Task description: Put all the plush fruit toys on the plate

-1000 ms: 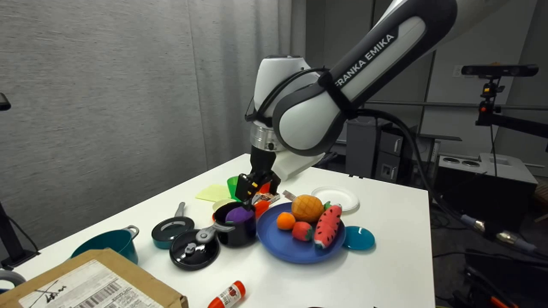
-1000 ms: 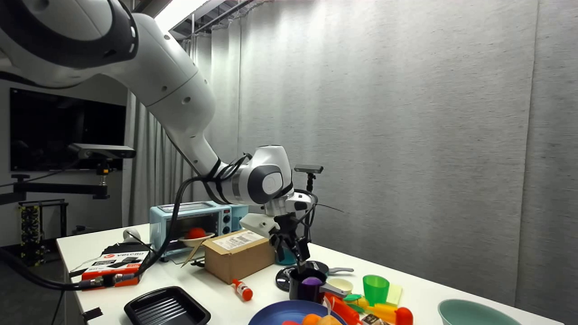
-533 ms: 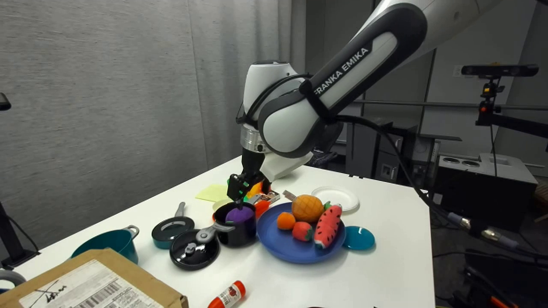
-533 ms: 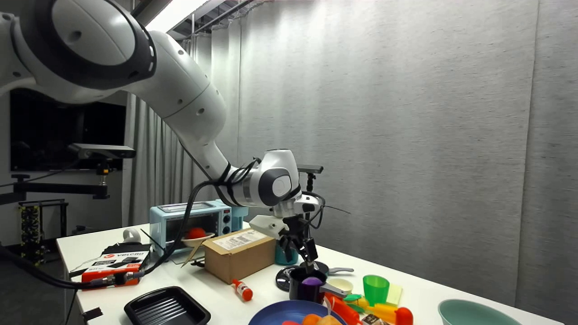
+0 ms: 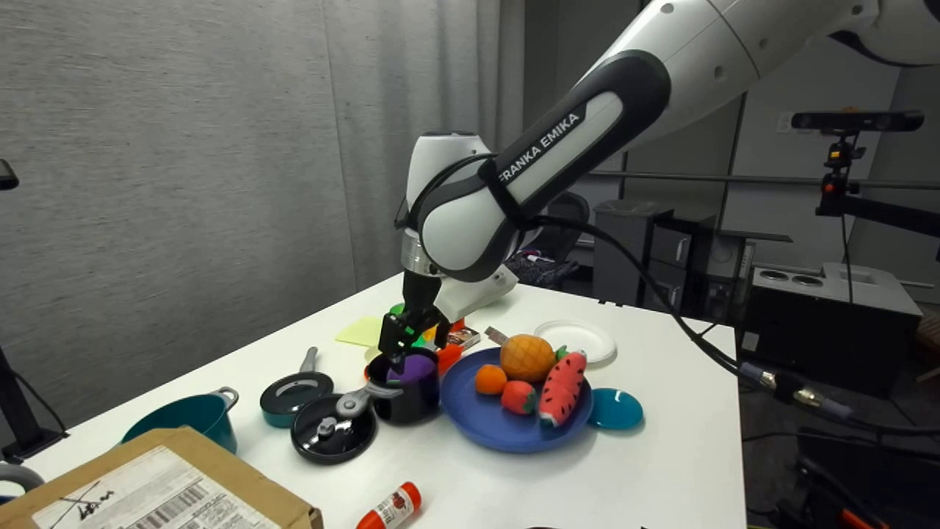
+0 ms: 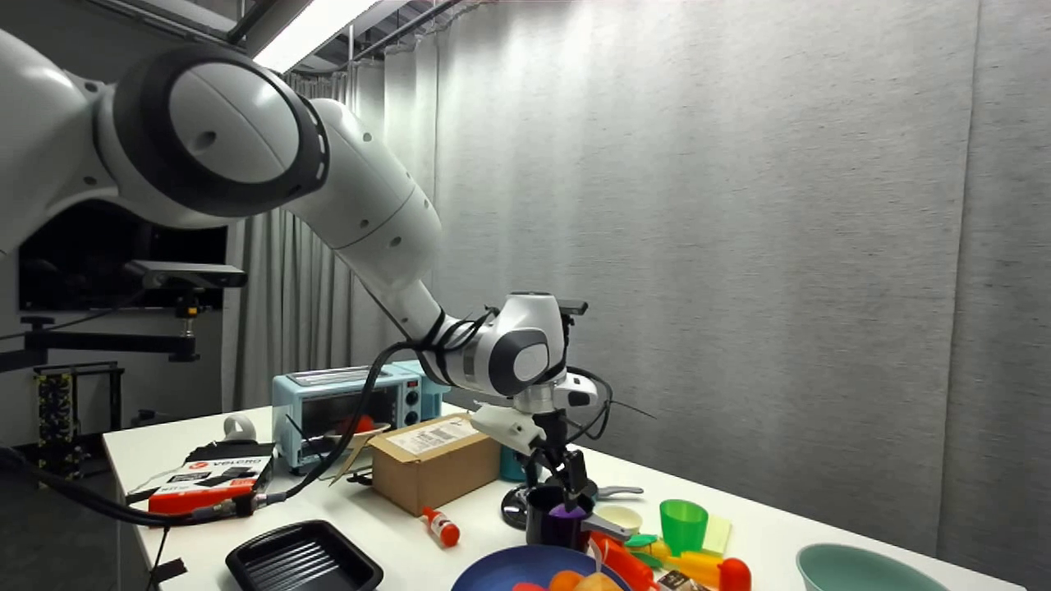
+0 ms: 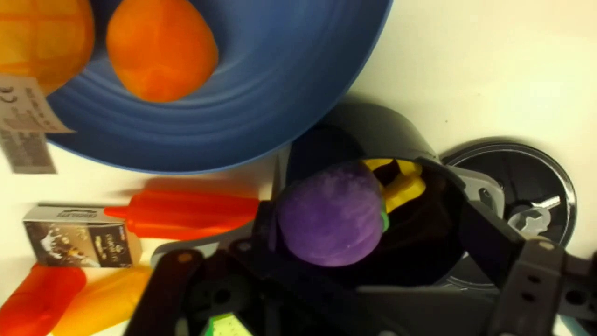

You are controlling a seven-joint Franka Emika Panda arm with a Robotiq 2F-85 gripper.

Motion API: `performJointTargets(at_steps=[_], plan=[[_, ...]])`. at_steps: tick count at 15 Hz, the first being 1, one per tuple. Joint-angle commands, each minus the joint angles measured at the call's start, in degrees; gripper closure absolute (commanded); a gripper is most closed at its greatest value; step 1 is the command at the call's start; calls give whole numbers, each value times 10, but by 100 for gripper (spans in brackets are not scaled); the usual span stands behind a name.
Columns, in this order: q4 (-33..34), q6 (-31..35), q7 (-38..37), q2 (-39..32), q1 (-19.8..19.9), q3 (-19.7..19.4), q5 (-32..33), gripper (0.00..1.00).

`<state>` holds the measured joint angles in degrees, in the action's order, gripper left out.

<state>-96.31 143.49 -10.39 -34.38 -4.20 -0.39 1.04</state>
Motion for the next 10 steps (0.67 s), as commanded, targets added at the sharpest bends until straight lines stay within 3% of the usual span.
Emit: performJointTargets(at_steps=[1, 10], plan=[[55, -17, 48, -46, 22, 21, -29, 0], [76, -18, 80, -49, 54, 25, -38, 0]])
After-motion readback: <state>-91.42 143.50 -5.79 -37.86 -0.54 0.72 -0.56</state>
